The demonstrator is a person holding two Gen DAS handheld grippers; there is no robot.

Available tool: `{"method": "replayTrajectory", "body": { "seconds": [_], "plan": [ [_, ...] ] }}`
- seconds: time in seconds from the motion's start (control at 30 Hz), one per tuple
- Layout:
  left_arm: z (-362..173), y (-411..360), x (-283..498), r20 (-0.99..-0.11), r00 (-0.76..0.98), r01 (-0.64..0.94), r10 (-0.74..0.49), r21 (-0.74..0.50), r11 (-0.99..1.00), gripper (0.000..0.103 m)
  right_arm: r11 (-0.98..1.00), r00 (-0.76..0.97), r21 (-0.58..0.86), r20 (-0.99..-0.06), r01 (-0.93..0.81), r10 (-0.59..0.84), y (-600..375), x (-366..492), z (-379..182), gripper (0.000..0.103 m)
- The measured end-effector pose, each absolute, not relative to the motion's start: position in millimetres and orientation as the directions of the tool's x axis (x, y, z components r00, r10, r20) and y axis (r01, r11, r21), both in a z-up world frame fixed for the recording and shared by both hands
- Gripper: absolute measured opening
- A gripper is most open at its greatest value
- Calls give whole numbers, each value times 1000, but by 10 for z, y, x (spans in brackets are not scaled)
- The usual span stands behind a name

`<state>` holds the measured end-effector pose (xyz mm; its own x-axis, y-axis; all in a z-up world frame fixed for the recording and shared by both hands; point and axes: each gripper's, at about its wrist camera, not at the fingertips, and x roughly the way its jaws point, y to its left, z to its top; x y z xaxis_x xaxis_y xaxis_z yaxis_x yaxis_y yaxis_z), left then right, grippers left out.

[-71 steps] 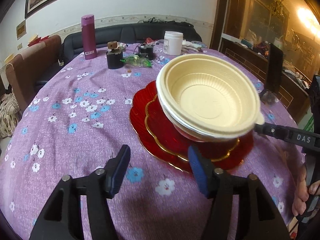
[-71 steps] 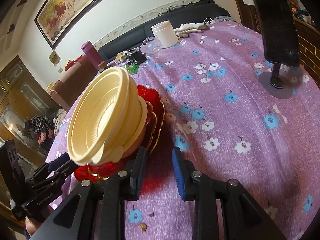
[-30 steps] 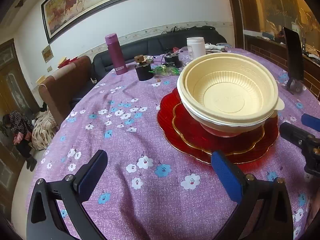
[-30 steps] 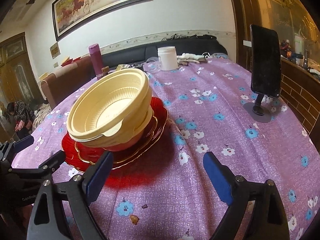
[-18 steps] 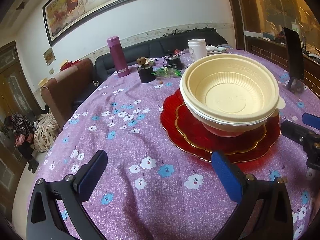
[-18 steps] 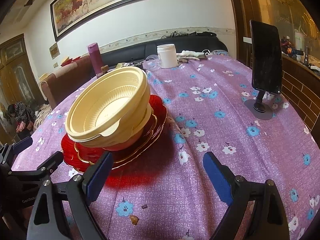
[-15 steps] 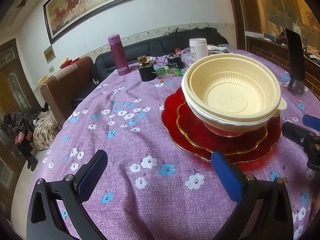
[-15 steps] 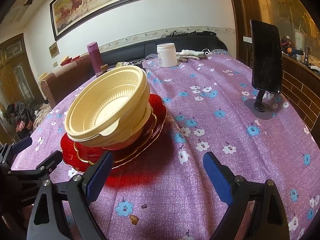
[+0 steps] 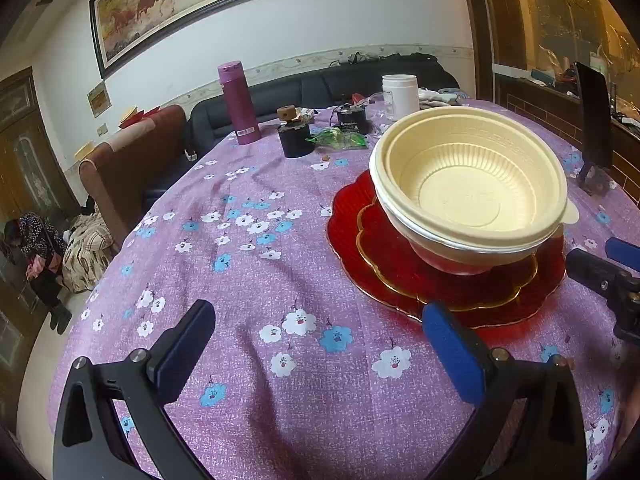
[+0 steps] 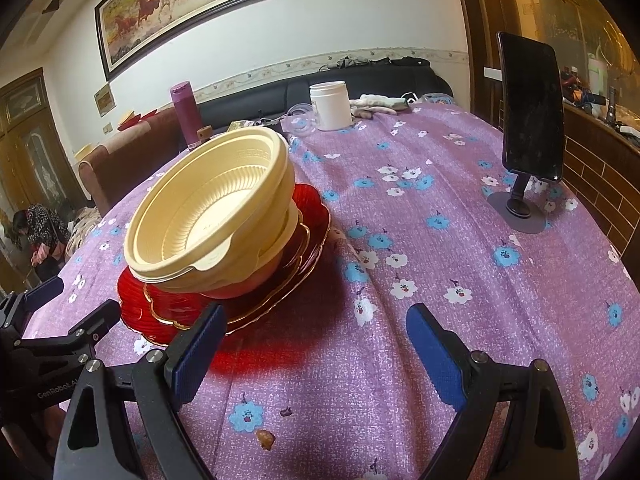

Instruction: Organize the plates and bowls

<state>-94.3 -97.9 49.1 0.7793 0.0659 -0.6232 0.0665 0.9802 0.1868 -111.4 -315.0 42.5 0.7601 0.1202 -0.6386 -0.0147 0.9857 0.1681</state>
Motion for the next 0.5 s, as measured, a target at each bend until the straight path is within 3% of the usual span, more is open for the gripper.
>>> {"method": "replayTrajectory", "body": {
  "seconds": [0.5],
  "plan": [
    [508,-947,-965,-617,786,79,38,162,984,103,988,763,157,-638,-6,106,-3137,-1123,429,93]
  ]
}}
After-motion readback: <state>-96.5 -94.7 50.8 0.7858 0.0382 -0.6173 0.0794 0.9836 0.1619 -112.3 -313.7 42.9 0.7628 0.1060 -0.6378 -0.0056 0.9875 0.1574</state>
